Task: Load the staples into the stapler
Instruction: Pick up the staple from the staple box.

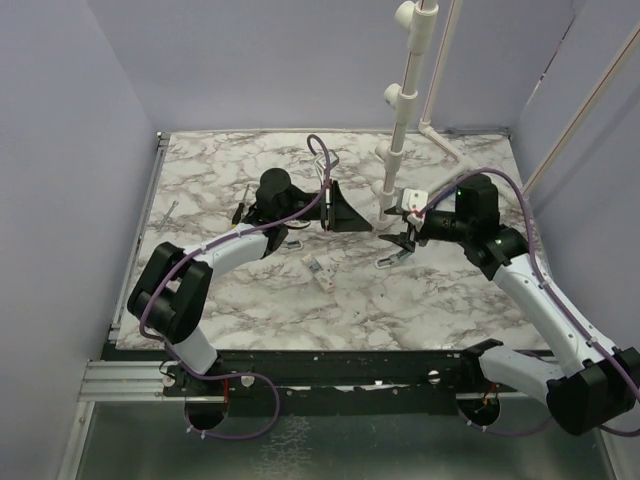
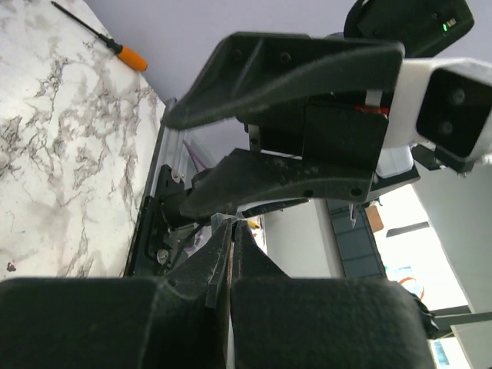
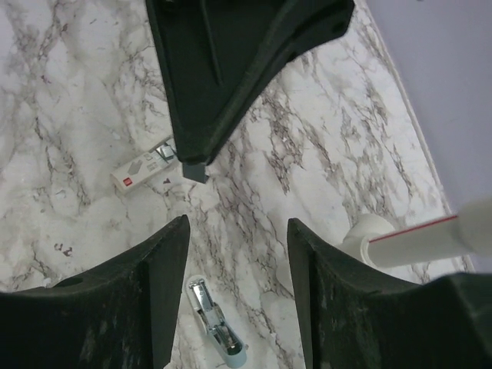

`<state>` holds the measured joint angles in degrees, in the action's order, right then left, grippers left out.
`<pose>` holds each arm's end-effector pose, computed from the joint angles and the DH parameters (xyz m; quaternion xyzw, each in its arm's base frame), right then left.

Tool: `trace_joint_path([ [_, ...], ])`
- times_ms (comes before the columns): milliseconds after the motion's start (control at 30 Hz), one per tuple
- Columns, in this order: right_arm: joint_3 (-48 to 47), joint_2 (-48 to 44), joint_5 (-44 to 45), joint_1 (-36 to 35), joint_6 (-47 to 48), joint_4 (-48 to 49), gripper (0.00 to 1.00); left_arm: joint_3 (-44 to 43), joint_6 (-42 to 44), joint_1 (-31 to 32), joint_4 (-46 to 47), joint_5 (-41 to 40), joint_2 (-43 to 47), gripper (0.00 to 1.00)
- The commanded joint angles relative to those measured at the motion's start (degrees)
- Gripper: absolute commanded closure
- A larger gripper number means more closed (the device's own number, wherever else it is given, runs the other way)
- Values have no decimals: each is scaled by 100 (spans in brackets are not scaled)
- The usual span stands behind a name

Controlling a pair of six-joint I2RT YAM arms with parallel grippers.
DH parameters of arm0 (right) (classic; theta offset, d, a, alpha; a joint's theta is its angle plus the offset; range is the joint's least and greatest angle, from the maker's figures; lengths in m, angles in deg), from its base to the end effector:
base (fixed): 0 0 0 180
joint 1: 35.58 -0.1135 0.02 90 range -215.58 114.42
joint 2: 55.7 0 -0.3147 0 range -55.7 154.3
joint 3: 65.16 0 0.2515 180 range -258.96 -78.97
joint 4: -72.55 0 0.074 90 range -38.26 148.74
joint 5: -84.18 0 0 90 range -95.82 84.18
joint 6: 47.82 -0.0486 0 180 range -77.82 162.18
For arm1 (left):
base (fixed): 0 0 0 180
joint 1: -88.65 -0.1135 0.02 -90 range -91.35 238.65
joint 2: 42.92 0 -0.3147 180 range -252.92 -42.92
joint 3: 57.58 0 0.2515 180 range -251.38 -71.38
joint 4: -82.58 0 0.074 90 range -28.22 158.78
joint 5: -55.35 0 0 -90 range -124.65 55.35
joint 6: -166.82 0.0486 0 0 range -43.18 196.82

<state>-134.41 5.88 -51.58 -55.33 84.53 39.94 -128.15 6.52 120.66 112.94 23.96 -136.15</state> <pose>0.1928 0.1062 0.3783 -0.5798 0.5576 0.2244 0.5501 0.2903 -0.2304 0.3441 0.1600 0.6630 -0.7134 0.1610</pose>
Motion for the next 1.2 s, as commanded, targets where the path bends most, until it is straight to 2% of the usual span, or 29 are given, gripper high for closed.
trace_joint_path([
  [0,167,27,-107,-271,368,-123,43,-38,-18,37,183,383,-171,100],
  [533,688,-389,562,-927,1914,-364,48,-331,-550,98,198,1260,-638,100],
  [700,854,-563,638,-958,1974,-154,50,-292,-555,121,198,1335,-715,100],
  [833,857,-542,731,-1000,1884,-62,50,-311,-555,125,198,1344,-765,100],
  [1167,932,-339,689,-996,-10,740,50,-308,218,130,197,770,-495,100],
])
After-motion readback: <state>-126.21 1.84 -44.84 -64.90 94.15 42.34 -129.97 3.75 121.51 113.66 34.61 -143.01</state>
